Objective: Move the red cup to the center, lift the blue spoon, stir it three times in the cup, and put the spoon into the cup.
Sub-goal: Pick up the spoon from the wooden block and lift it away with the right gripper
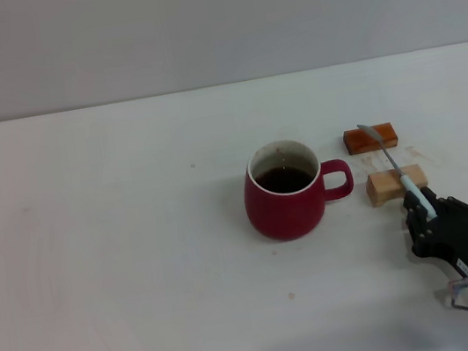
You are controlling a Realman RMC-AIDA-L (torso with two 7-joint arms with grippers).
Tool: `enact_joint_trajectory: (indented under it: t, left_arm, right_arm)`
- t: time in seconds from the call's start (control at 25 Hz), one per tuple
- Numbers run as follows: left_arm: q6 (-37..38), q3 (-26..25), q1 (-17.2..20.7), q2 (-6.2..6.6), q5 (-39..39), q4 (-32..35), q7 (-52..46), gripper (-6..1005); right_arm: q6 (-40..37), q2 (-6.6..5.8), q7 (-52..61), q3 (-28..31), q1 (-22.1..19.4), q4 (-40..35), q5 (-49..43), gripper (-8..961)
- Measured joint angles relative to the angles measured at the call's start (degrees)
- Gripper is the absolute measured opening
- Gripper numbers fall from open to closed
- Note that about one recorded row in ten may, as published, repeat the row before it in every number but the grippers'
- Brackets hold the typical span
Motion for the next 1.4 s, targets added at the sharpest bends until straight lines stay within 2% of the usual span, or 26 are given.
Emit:
enact_joint_trajectory:
  t: [1.4]
  left_arm:
    - [-0.5, -0.1, -0.4, 0.0, 0.0, 0.0, -0.5, 863]
  right_arm:
    - [-1.3, -0.18, -1.7, 0.2, 0.0, 0.4, 0.0, 139]
